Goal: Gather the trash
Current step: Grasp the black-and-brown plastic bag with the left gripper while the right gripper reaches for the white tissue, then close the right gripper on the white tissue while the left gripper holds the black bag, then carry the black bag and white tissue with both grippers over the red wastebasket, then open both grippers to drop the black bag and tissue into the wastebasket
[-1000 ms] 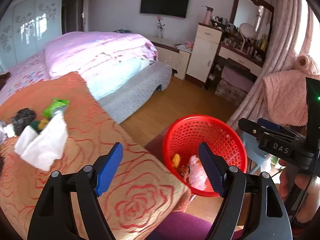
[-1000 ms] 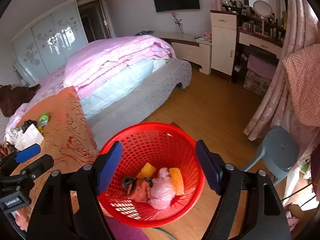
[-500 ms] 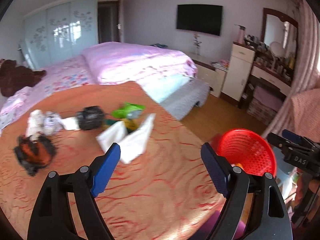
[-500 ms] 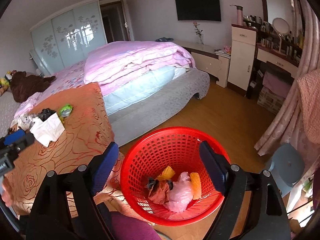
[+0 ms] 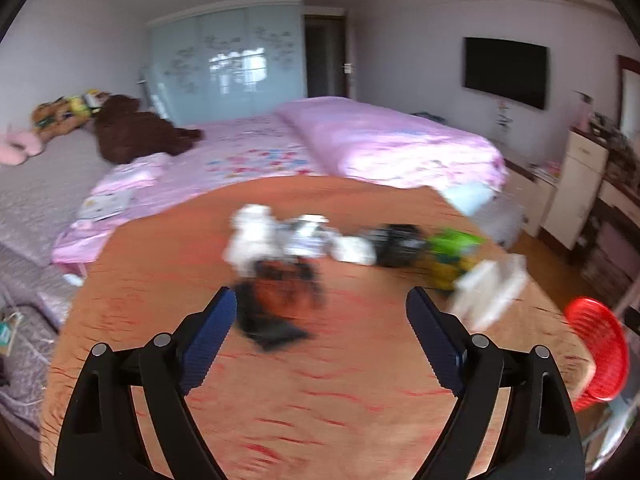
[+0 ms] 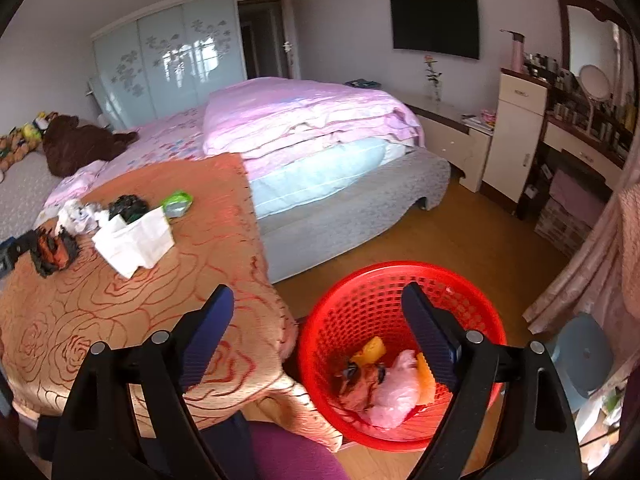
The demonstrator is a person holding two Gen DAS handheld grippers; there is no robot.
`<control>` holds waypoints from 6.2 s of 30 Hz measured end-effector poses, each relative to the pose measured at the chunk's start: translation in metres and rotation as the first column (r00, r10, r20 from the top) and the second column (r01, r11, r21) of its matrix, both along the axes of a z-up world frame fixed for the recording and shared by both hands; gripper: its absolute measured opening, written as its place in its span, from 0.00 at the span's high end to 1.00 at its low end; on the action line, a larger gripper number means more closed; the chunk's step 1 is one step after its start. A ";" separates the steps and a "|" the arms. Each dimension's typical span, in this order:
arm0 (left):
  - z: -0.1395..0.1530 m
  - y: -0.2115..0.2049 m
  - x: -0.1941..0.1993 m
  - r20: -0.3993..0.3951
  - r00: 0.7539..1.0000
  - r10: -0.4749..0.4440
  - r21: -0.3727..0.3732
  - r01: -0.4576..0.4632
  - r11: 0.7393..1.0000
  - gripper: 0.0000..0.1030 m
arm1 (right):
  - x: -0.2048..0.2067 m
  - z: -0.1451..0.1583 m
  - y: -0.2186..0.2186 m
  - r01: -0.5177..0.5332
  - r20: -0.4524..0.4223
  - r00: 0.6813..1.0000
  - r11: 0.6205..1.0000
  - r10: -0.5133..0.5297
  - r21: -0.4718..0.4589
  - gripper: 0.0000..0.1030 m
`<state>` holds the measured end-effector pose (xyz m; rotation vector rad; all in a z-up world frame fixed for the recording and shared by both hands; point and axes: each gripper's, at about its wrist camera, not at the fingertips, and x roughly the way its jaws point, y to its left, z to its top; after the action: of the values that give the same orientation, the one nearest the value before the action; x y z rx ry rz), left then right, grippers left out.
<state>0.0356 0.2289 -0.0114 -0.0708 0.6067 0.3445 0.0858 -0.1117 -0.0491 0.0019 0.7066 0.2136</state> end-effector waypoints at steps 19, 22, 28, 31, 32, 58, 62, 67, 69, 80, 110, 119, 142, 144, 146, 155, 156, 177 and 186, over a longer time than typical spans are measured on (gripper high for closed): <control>-0.042 0.068 0.044 -0.116 0.993 -0.021 -0.175 0.001 0.985 0.51 | 0.001 0.013 0.064 -0.133 -0.018 0.991 0.990 0.134 0.035 0.18; -0.041 0.064 0.043 -0.108 0.994 -0.031 -0.161 0.013 0.987 0.57 | 0.002 0.013 0.082 -0.166 -0.022 0.986 0.986 0.167 0.030 0.16; -0.036 0.054 0.030 -0.087 0.996 -0.031 -0.156 0.017 0.988 0.68 | 0.005 0.010 0.124 -0.227 -0.013 0.974 0.974 0.227 0.006 0.12; -0.030 0.051 0.020 -0.063 0.998 -0.023 -0.166 0.013 0.986 0.68 | 0.012 0.007 0.138 -0.234 -0.025 0.972 0.972 0.234 0.008 0.10; -0.028 0.048 0.017 -0.055 0.998 -0.023 -0.154 0.014 0.988 0.68 | 0.015 0.005 0.144 -0.245 -0.035 0.969 0.969 0.246 0.012 0.10; -0.024 0.019 -0.013 -0.011 0.998 -0.060 -0.142 0.057 0.988 0.68 | 0.048 -0.022 0.193 -0.314 -0.076 0.948 0.948 0.310 -0.047 0.78; -0.024 0.012 -0.013 -0.007 0.998 -0.068 -0.139 0.067 0.988 0.68 | 0.044 -0.019 0.186 -0.318 -0.073 0.946 0.948 0.316 -0.020 0.82; -0.021 0.003 -0.014 0.000 0.996 -0.084 -0.132 0.084 0.988 0.68 | 0.036 -0.011 0.175 -0.320 -0.061 0.945 0.947 0.320 0.013 0.83; -0.020 -0.001 -0.015 0.004 0.996 -0.093 -0.127 0.092 0.988 0.68 | 0.034 -0.008 0.171 -0.320 -0.055 0.946 0.947 0.321 0.023 0.83; -0.008 -0.024 -0.016 0.026 0.991 -0.127 -0.109 0.130 0.986 0.68 | 0.014 0.017 0.145 -0.297 0.008 0.955 0.954 0.297 0.048 0.83; 0.017 -0.091 -0.004 0.050 0.965 -0.259 -0.068 0.262 0.963 0.68 | -0.007 0.061 0.066 -0.191 0.115 0.976 0.981 0.184 0.046 0.83; 0.021 -0.120 0.009 0.049 0.949 -0.312 -0.054 0.315 0.948 0.68 | -0.007 0.062 0.030 -0.126 0.122 0.985 0.991 0.121 0.037 0.83; 0.022 -0.210 0.039 0.026 0.868 -0.496 -0.071 0.497 0.865 0.68 | -0.010 0.042 -0.057 0.062 0.091 0.994 0.998 -0.064 0.028 0.83; 0.020 -0.224 0.043 0.018 0.854 -0.520 -0.076 0.520 0.851 0.68 | -0.010 0.038 -0.064 0.078 0.081 0.994 0.997 -0.080 0.026 0.83; 0.016 -0.235 0.046 0.004 0.841 -0.541 -0.086 0.539 0.838 0.68 | -0.010 0.034 -0.072 0.096 0.071 0.993 0.995 -0.097 0.025 0.83; -0.009 -0.284 0.064 -0.067 0.780 -0.622 -0.116 0.613 0.781 0.68 | -0.006 0.011 -0.095 0.160 0.018 0.987 0.987 -0.160 0.021 0.83; -0.011 -0.289 0.066 -0.076 0.775 -0.628 -0.109 0.619 0.778 0.68 | -0.005 0.009 -0.098 0.164 0.013 0.986 0.986 -0.165 0.020 0.83; -0.061 -0.317 0.089 -0.187 0.699 -0.690 -0.203 0.660 0.723 0.45 | 0.015 -0.030 -0.111 0.206 -0.150 0.968 0.978 -0.201 0.023 0.75; -0.053 -0.302 0.086 -0.158 0.731 -0.664 -0.202 0.634 0.747 0.34 | 0.012 -0.030 -0.113 0.232 -0.139 0.964 0.972 -0.226 0.025 0.46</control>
<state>0.1218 -0.0734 -0.0642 0.0566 0.8357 -0.3894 0.0983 -0.2244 -0.0788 0.1382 0.8306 0.0054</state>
